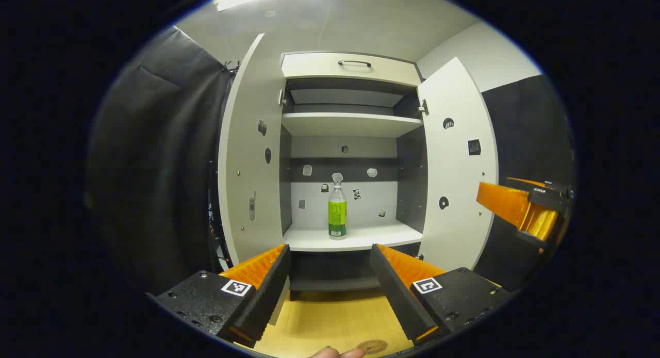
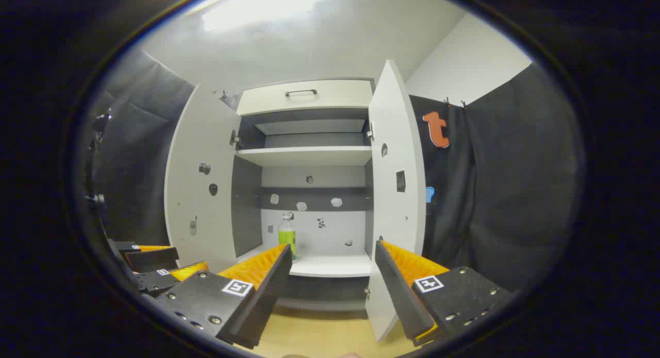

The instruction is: Grasp the bottle in the cabinet with the left hand and place it on the coaster, then close the right door with the right hand and the left door with the left hand.

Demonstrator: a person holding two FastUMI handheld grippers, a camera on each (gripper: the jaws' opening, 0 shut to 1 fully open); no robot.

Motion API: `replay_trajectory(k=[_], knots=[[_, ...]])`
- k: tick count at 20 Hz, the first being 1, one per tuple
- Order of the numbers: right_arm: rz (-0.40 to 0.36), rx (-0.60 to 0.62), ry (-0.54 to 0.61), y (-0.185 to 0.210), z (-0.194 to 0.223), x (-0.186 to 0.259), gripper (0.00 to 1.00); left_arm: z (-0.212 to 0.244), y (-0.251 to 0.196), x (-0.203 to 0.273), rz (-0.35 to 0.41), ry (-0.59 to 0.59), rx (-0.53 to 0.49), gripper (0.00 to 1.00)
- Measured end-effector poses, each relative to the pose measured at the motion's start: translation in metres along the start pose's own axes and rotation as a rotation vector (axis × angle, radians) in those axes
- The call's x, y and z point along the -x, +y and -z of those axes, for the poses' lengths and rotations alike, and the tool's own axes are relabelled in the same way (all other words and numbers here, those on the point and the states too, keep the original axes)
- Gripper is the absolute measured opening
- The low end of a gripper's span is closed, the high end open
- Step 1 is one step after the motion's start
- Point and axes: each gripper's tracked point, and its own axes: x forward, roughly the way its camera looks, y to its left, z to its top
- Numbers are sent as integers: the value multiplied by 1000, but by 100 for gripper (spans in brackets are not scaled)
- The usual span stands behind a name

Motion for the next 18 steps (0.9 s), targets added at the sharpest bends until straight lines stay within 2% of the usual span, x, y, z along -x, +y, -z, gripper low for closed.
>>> replay_trajectory(k=[4, 5, 6, 8, 9, 10, 16, 18], knots=[[-1, 34, -2, -20, 0, 5, 98, -13, -11, 5, -18, -17, 4, 98], [0, 55, -10, -23, 0, 6, 93, -14, -15, 5, -17, -22, 2, 98], [-5, 66, -6, -24, 3, 8, 98, -10, -18, 5, -20, -16, -8, 98], [-23, 65, 14, -19, 10, 7, 98, -6, -20, 7, -21, 2, -25, 97], [-34, 72, 18, -16, 12, 6, 94, -5, -21, 7, -16, 2, -23, 97], [-41, 80, 22, -13, 14, 5, 98, -3, -22, 5, -15, 6, -18, 97], [-86, 41, 34, 10, 21, -10, 98, 7, -14, -18, -12, 34, 10, 98], [-74, 23, 34, 10, 21, -22, 98, 7, -8, -31, -15, 36, 6, 98]])
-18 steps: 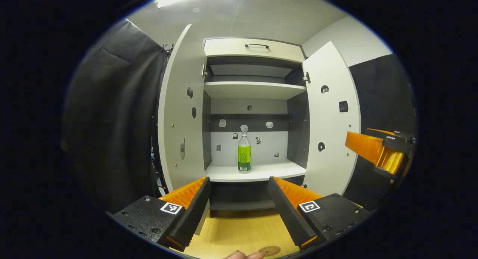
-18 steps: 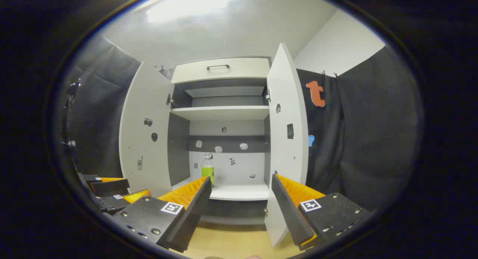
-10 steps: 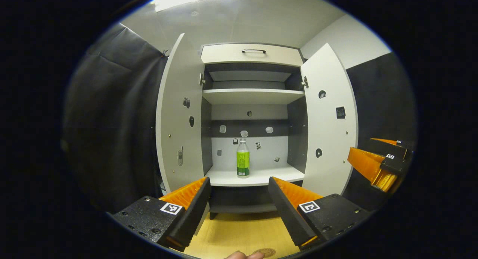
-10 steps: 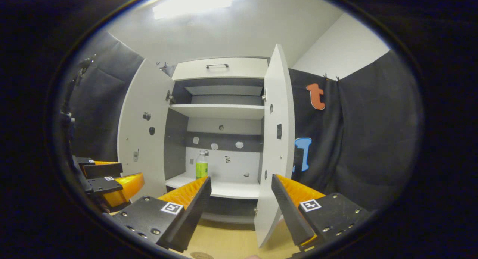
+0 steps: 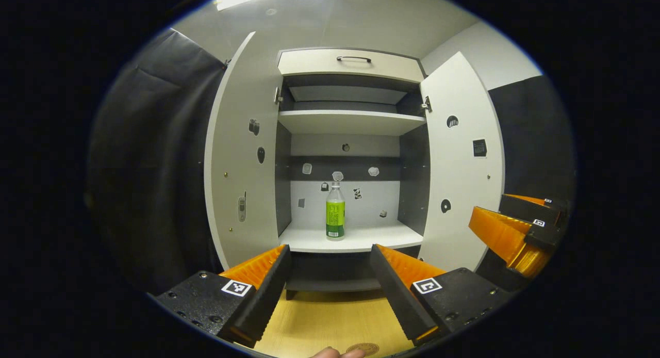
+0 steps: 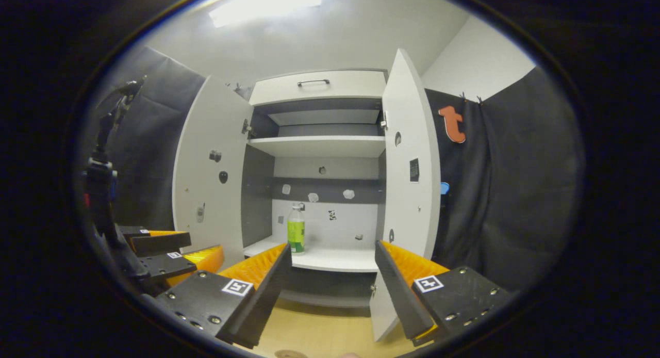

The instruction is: Grasp the bottle in the cabinet with the left hand and place it on the coaster, then close the right door with the right hand and the left door with the left hand.

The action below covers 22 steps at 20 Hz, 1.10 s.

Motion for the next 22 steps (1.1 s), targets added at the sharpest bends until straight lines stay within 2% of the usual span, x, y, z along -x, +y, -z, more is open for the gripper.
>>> replay_trajectory(k=[2, 3, 4, 5, 6, 9, 10, 11, 13, 14, 15, 16, 17, 22], knots=[[11, -33, 3, -1, 2, -11, 98, -2, 2, -16, 2, -4, -10, 98], [24, -42, 10, -5, 3, -18, 94, -3, 3, -24, 6, -5, -14, 98], [38, -48, 16, -8, 4, -25, 98, -4, 3, -33, 13, -9, -14, 100], [47, -52, 17, -11, 5, -32, 98, -4, 4, -43, 16, -6, -12, 97], [48, -53, 19, -12, 6, -38, 94, -3, 3, -53, 27, -2, -12, 98], [40, -42, 27, -9, 12, -53, 98, -5, 2, -89, 46, -13, -30, 100], [33, -42, 25, -8, 13, -57, 94, -4, 2, -100, 47, -16, -36, 98], [29, -44, 26, -8, 14, -62, 94, -3, 1, -112, 51, -19, -37, 98], [31, -54, 29, -10, 16, -69, 94, 0, -1, -137, 59, -17, -23, 98], [30, -62, 30, -10, 17, -74, 98, 3, -1, -149, 61, -13, -12, 98], [33, -68, 31, -11, 18, -78, 94, 6, -2, -163, 66, -7, 5, 98], [38, -69, 31, -13, 19, -81, 94, 8, -4, -175, 72, -6, 20, 98], [42, -67, 29, -14, 19, -85, 98, 11, -6, -189, 85, -7, 31, 98], [60, -58, 14, -19, 16, -97, 98, 36, -12, -256, 115, 36, 59, 98]])
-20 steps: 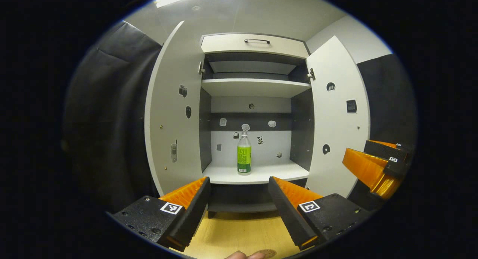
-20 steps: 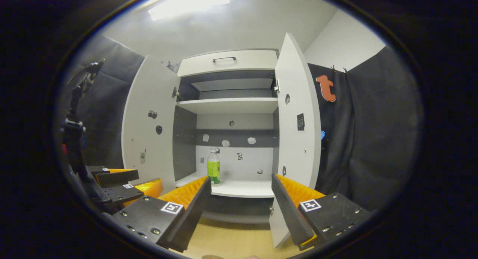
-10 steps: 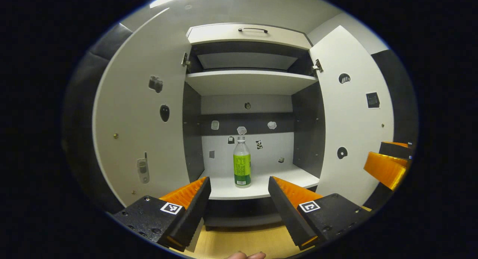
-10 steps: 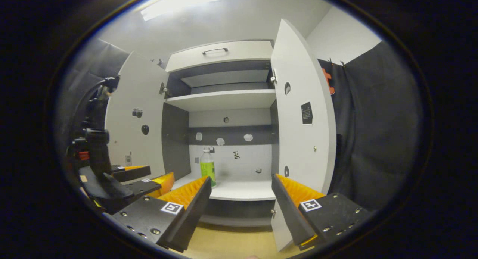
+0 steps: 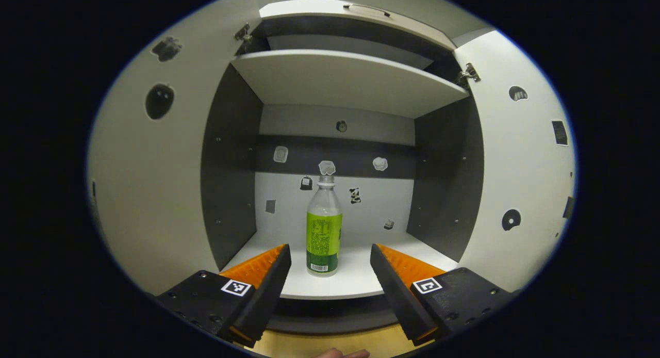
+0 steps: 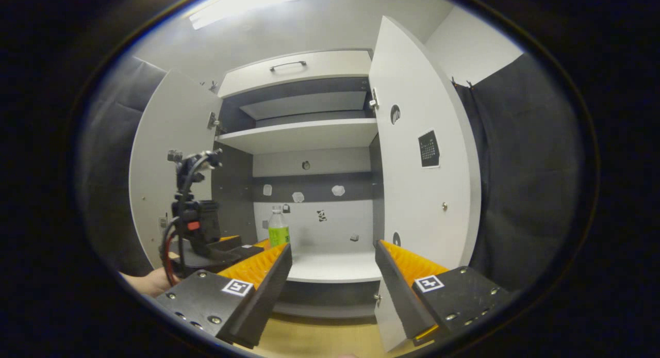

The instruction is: Grasp the bottle in the cabinet with the left hand and place it on the coaster, then close the right door with the right hand and the left door with the left hand.

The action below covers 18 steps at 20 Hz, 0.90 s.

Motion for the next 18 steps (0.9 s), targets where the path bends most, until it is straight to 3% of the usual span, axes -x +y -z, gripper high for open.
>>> replay_trajectory(k=[10, 11, 15, 16, 18], knots=[[9, 31, 7, 3, 13, -3, 94, 5, 12, -97, 9, 5, -6, 97], [1, 23, 8, 4, 13, -1, 99, 5, 15, -104, 1, 6, -5, 97], [52, 35, 4, -17, 18, 7, 98, 4, 22, -132, 6, 5, -15, 97], [66, 36, 9, -21, 21, 9, 94, 7, 18, -132, 22, 25, -7, 96], [81, 26, 32, -25, 29, 12, 98, 6, 20, -128, 12, 27, 4, 80]])
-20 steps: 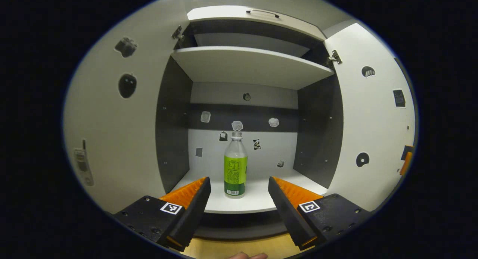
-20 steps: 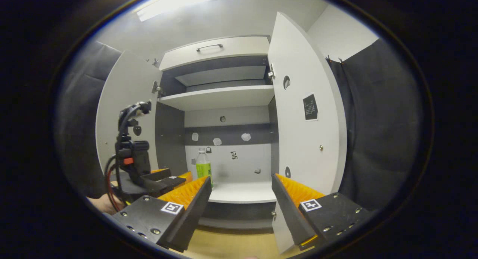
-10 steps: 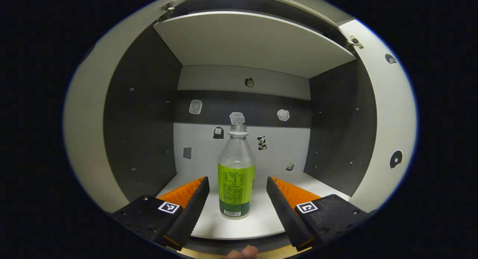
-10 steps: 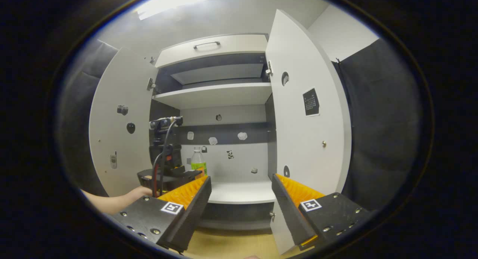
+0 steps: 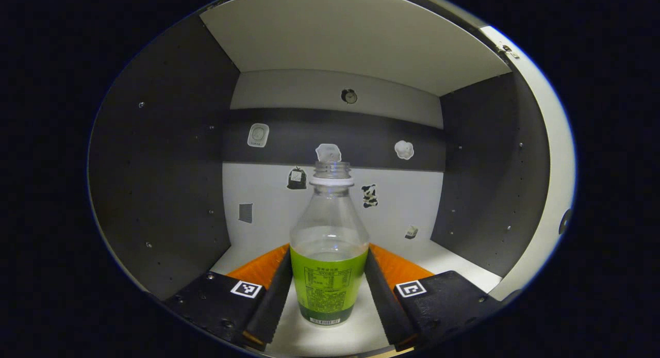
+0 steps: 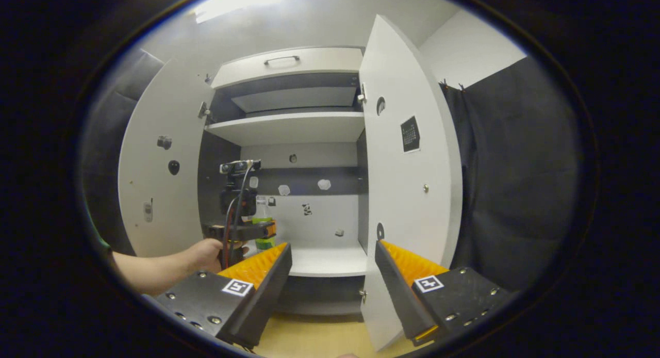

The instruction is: Grasp the bottle in the cabinet with the left hand and place it on the coaster, then close the right door with the right hand and the left door with the left hand.

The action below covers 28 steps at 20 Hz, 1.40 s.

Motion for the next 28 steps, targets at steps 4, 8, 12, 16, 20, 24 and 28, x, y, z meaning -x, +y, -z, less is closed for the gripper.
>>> replay_trajectory(k=[4, 8, 12, 16, 20, 24, 28], knots=[[-8, 7, 11, -3, 1, 11, 94, -7, -14, 32, 54, -15, 32, 79], [-29, -5, -1, -1, -5, 27, 98, -16, -28, 83, 84, -43, -3, 78], [-54, -29, -12, 1, -14, 50, 98, -17, -44, 143, 116, -55, -27, 78], [-70, -27, -2, -4, -10, 76, 98, -16, -62, 202, 164, -67, 4, 79], [-85, -33, 3, -7, -4, 94, 98, 0, -71, 247, 152, -57, -2, 78], [-99, -46, 5, -12, 1, 107, 98, 30, -77, 285, 129, -52, -14, 77], [-94, -46, 12, -24, 9, 112, 98, 85, -105, 317, 204, 7, -27, 80]])
